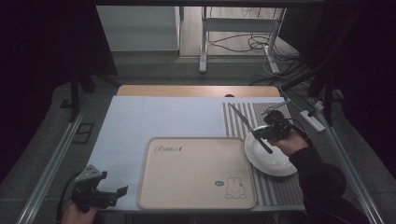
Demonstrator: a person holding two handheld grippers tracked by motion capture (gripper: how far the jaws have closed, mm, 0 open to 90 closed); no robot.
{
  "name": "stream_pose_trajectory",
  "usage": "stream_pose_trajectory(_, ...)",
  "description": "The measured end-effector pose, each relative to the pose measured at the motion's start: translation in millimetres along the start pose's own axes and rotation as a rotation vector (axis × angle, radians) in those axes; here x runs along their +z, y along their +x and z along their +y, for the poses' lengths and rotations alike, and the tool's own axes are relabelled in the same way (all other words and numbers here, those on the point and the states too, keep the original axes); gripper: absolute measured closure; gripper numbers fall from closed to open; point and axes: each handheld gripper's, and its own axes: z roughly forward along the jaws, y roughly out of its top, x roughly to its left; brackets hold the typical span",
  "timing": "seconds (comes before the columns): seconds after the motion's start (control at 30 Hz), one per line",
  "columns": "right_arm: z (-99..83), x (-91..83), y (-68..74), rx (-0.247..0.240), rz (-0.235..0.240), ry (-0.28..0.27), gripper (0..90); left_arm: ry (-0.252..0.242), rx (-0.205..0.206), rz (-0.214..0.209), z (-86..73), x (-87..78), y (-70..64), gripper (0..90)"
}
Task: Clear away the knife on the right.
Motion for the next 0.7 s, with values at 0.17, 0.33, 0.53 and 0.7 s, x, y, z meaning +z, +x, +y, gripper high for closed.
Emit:
stream_pose_trajectory(0.17, -1.3, 1.6, 16.7, -0.020, 0.028, -0.003, 80.2, 0.001, 0.003, -0.002, 0.1, 0.3, -0.4, 0.0)
stream_pose_trajectory(0.33, -3.1, 4.4, 32.9, -0.036, 0.056, 0.007, 80.1, 0.002, 0.005, -0.002, 0.2, 0.6, -0.5, 0.0)
stream_pose_trajectory(0.53, -6.7, 11.3, 55.4, -0.051, 0.089, 0.018, 80.2, 0.004, 0.004, -0.003, 0.5, 1.0, -0.3, 0.0)
stream_pose_trajectory(0.7, -9.9, 20.5, 74.2, -0.065, 0.121, 0.026, 80.1, 0.004, 0.003, -0.004, 0.5, 1.0, 0.0, 0.0)
